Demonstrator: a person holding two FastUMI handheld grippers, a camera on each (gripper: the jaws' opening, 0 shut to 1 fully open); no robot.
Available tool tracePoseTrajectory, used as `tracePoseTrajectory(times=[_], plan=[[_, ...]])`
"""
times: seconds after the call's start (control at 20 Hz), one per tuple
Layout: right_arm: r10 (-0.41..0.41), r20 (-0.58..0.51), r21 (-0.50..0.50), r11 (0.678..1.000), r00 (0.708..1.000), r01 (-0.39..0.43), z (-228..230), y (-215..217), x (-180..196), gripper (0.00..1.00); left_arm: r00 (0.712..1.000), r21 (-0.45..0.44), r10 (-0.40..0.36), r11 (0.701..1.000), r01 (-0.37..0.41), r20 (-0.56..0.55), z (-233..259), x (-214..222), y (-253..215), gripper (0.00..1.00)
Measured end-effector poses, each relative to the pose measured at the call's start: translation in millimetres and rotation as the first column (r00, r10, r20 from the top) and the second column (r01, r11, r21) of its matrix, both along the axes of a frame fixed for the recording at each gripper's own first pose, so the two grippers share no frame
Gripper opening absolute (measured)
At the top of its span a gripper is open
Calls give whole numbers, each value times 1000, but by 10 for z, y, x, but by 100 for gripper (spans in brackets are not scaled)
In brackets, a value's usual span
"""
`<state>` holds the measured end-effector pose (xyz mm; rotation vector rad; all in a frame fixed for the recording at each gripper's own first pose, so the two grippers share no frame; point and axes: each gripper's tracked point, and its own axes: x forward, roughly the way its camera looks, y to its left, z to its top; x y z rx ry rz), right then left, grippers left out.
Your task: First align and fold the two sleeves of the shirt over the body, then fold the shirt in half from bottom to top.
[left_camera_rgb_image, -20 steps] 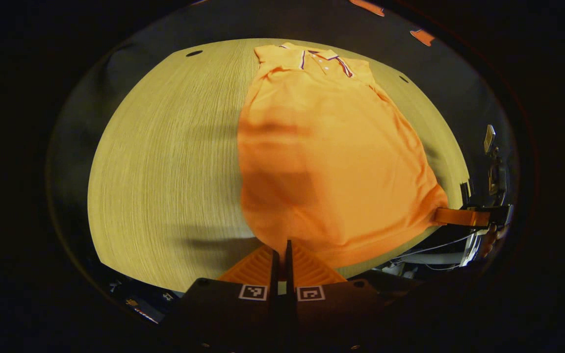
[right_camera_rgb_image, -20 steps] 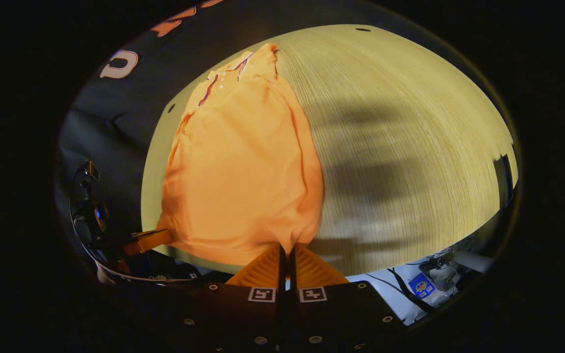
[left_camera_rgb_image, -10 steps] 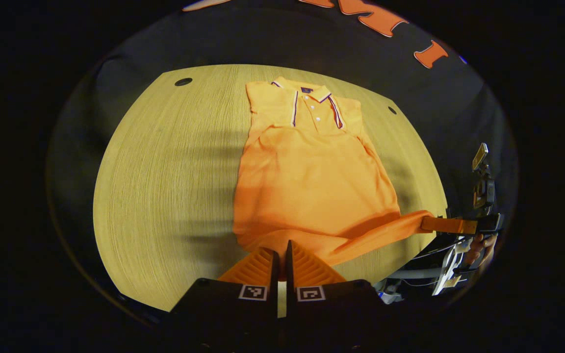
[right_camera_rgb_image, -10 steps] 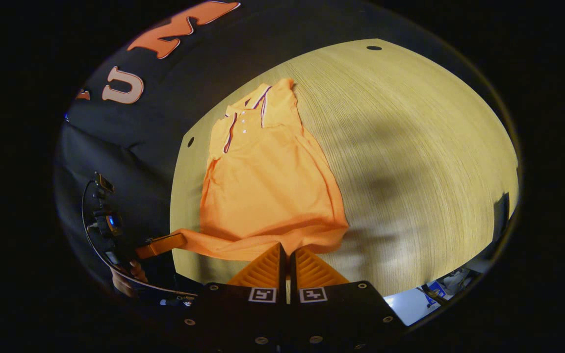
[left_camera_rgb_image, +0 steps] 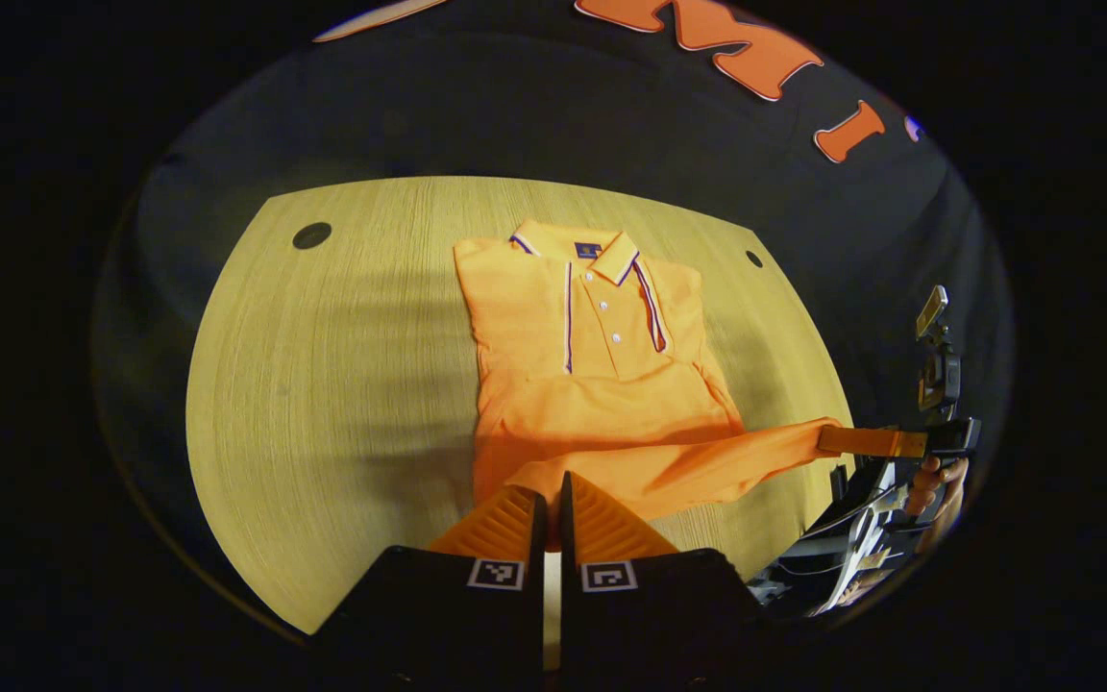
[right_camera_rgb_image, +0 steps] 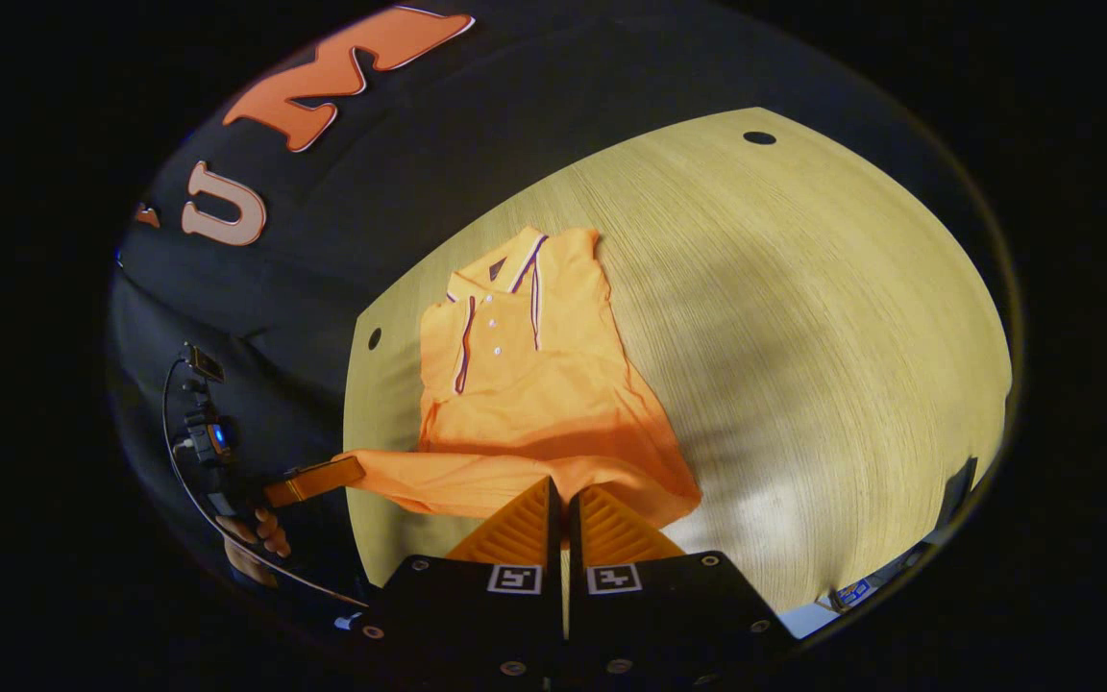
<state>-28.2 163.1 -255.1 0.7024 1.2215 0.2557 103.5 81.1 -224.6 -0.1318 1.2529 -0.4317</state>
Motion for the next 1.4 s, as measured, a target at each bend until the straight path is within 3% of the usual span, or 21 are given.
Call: tracePoseTrajectory(times=[0.25, 0.45, 0.9, 1.3, 1.35, 1.4], plan=[[9, 42, -75, 997, 999, -6, 29, 47, 642, 3, 996, 18, -36, 999, 34, 76, -35, 735, 5, 7], [6, 65, -69, 998, 998, -1, 40, 94, 1094, 3, 990, 44, -48, 998, 42, 135, 8, 1192, -26, 8], [64, 83, -41, 997, 994, -61, -322, 202, 2164, 3, 976, 183, -22, 983, -18, 215, -333, 2096, -2, 7], [-64, 66, -65, 996, 996, 68, -766, 238, 2886, 3, 965, 305, -33, 951, -50, 261, -700, 2663, 69, 7], [-108, 64, -46, 993, 992, 111, -770, 238, 2996, 3, 961, 322, -31, 945, -62, 274, -709, 2696, 104, 10], [-152, 54, -20, 988, 987, 154, -735, 205, 3062, 15, 958, 346, -30, 935, -74, 285, -676, 2709, 140, 31]])
